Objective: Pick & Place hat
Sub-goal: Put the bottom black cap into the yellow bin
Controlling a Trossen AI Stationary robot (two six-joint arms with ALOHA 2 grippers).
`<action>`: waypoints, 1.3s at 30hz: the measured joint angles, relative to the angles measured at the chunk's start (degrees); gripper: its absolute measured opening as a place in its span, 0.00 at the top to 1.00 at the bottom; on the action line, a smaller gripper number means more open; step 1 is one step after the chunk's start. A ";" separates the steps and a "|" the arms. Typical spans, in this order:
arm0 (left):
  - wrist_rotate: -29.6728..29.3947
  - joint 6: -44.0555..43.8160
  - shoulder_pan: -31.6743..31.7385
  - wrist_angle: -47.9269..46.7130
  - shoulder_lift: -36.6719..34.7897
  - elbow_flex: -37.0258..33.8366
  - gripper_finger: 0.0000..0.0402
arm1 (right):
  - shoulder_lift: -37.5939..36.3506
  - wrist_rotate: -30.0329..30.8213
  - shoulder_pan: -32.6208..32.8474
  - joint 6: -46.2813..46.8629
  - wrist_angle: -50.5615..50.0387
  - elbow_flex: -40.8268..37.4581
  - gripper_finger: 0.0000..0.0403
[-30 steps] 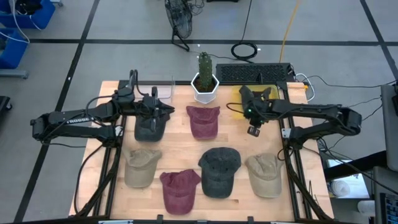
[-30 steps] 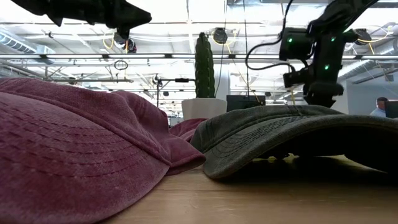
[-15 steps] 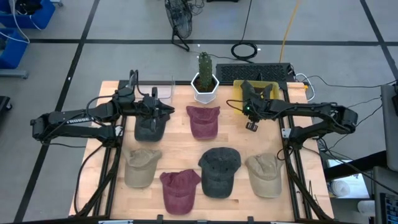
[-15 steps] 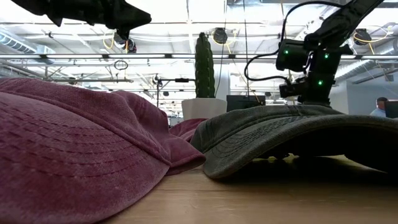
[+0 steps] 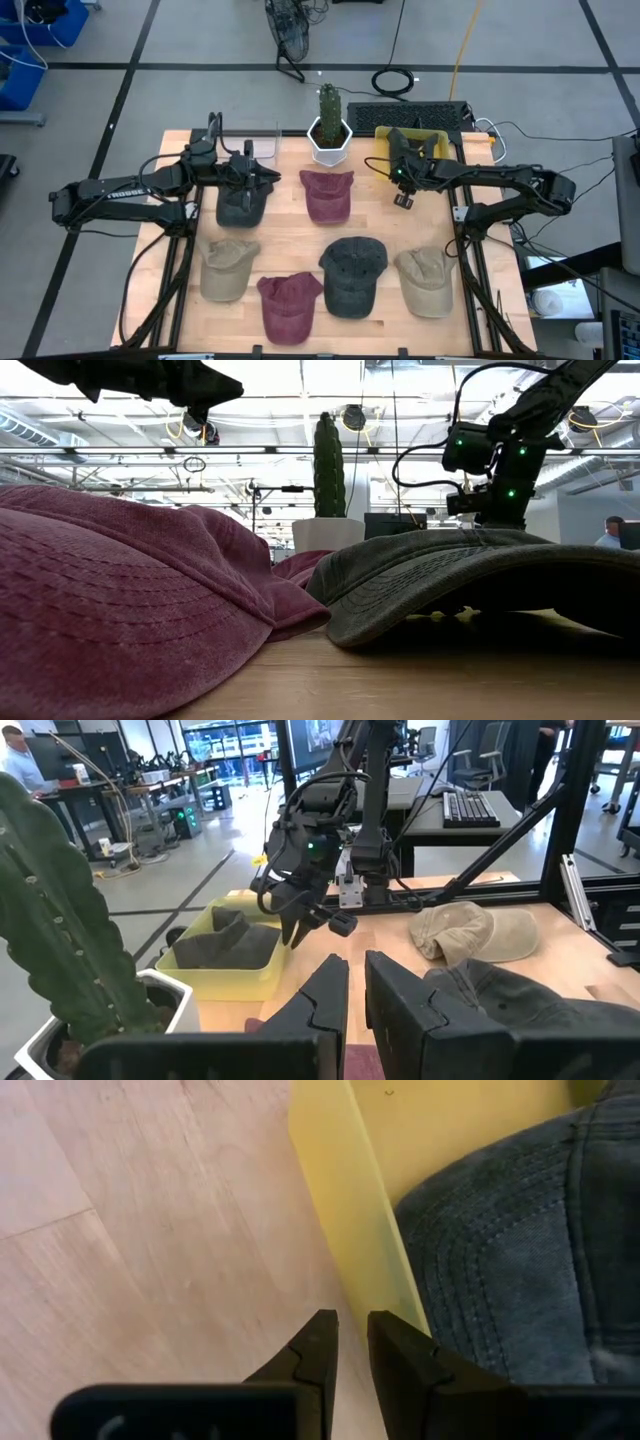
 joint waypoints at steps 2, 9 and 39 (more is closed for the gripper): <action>0.00 -0.02 -0.02 0.00 0.00 0.00 0.88 | -0.14 -0.09 0.14 1.12 -0.09 0.00 0.88; -0.03 0.94 0.00 -0.02 0.00 0.00 0.88 | -5.19 -6.55 1.86 6.30 -1.22 0.00 0.88; -0.06 -0.13 -0.04 0.00 0.00 0.00 0.88 | -1.21 -10.28 46.27 29.07 23.16 6.21 0.67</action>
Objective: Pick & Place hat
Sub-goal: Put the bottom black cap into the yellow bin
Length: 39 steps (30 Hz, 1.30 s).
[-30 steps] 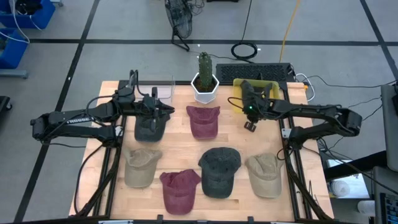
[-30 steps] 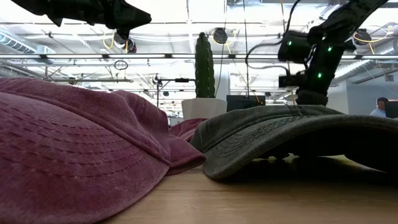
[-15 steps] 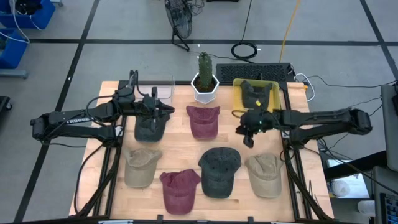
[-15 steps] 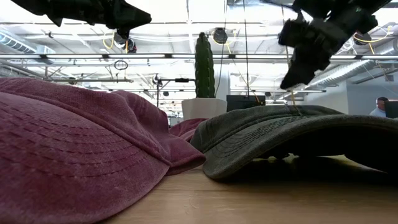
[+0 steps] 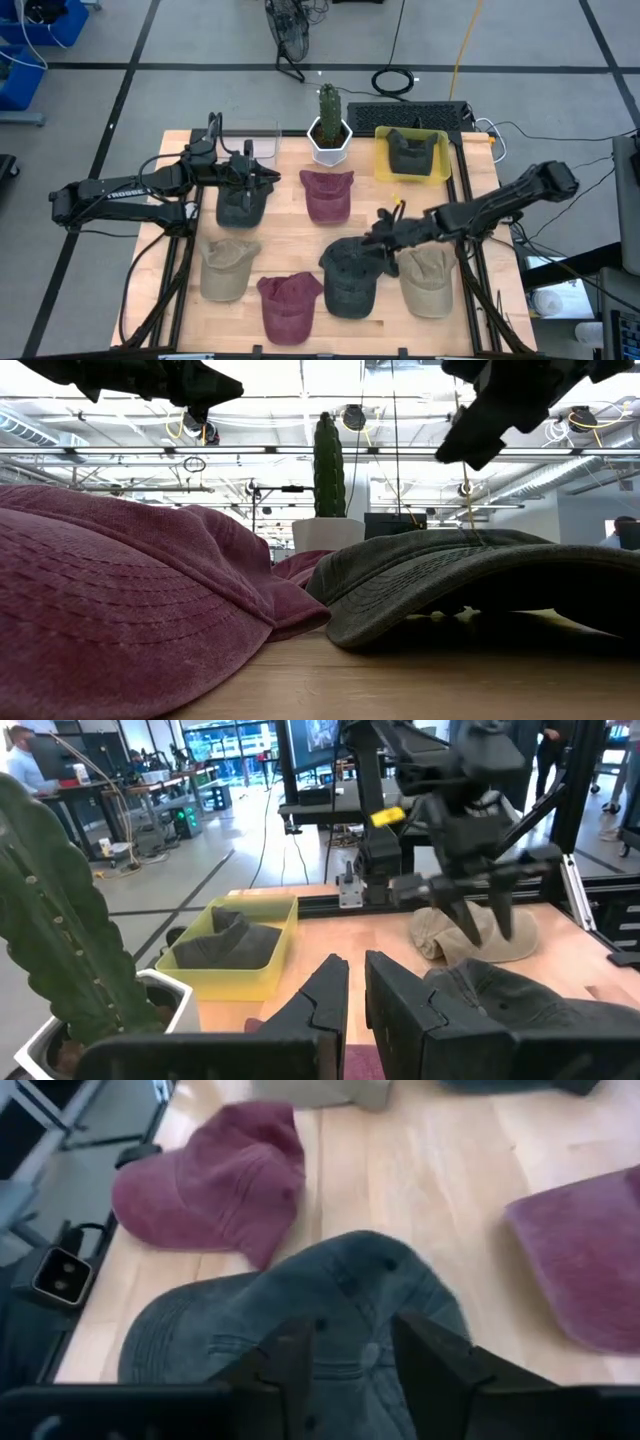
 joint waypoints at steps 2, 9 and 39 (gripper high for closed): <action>-0.01 -0.53 0.00 0.01 0.00 0.00 0.88 | 3.09 0.02 1.28 1.70 -0.06 1.31 0.64; 0.01 -3.94 -0.10 -0.07 0.00 0.00 0.88 | 12.20 -0.19 5.05 5.41 -0.03 5.33 0.64; 0.00 -3.53 -2.82 -1.36 0.00 0.00 0.88 | 24.09 1.50 9.93 11.13 6.45 8.09 0.65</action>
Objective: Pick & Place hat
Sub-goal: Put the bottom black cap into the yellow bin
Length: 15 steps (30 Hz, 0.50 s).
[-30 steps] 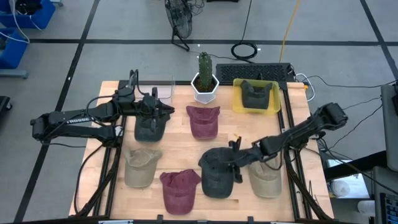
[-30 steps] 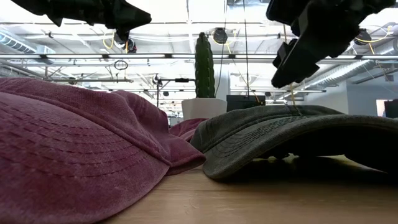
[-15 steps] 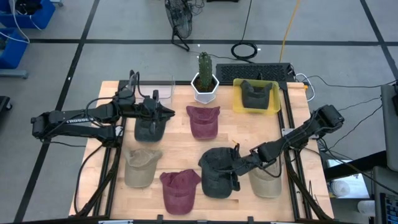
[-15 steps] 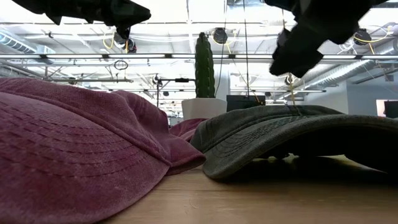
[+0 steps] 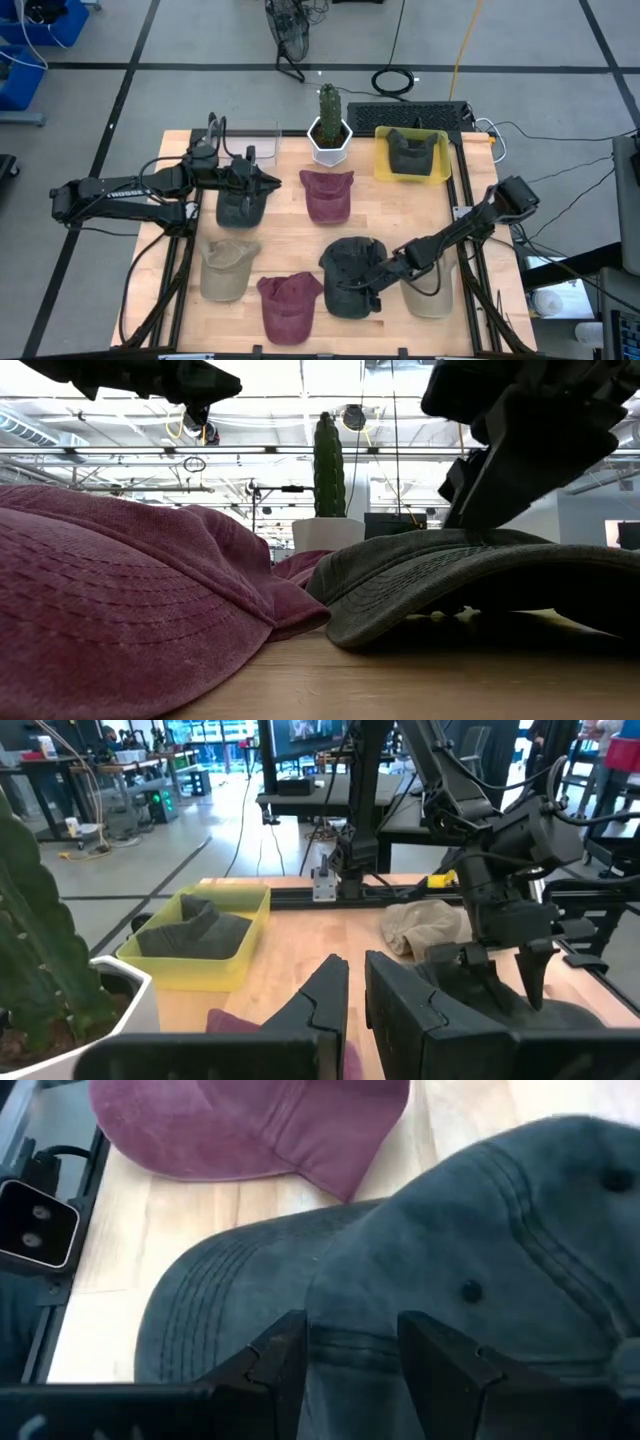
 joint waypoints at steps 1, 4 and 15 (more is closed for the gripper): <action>0.01 0.01 0.00 -0.02 -0.01 0.00 0.88 | 0.06 -0.38 0.00 0.41 -0.13 0.00 0.65; -0.01 -0.01 0.00 0.03 0.00 0.00 0.88 | 0.05 -0.28 0.00 0.42 -0.23 0.00 0.65; -0.01 -0.07 0.00 0.07 0.00 0.00 0.88 | -0.06 -0.22 0.00 -0.94 -2.32 0.02 0.76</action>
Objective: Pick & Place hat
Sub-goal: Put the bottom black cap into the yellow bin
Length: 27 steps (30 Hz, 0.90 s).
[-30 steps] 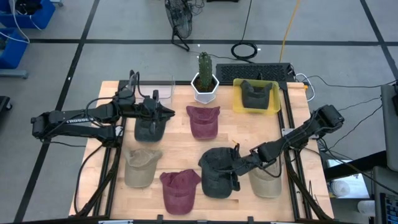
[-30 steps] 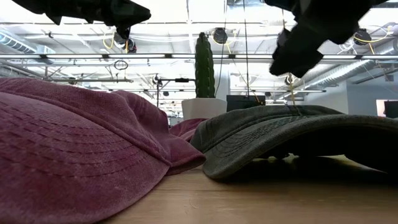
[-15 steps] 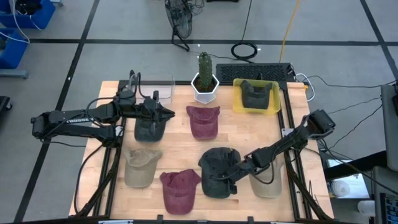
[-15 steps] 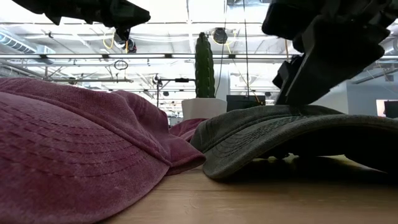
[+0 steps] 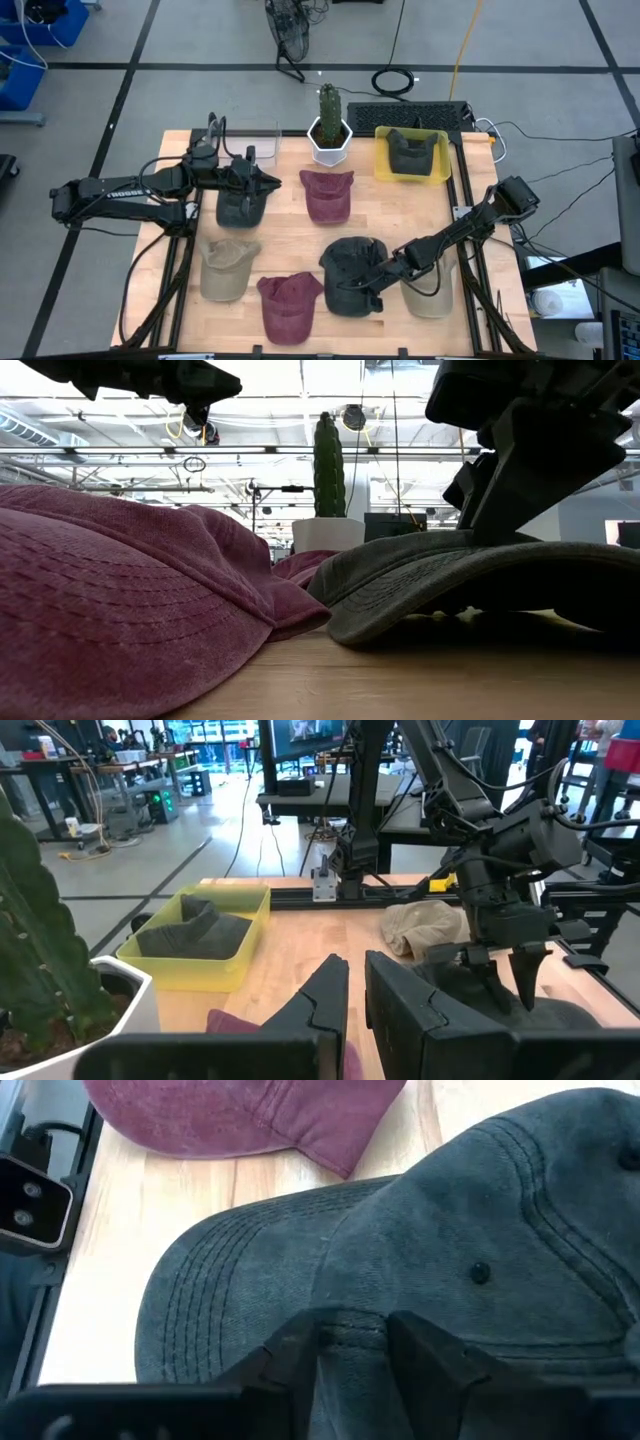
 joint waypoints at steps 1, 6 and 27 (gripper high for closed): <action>0.00 0.00 0.00 0.00 0.00 0.00 0.88 | -0.01 0.00 0.05 -0.20 -0.17 0.00 0.79; 0.00 0.00 0.00 0.02 0.00 0.00 0.88 | -0.02 0.02 0.11 -1.42 -1.37 0.02 0.96; -0.02 0.42 -0.02 0.44 -0.02 0.00 0.88 | -27.41 9.03 -1.86 -16.46 -31.57 -0.04 0.99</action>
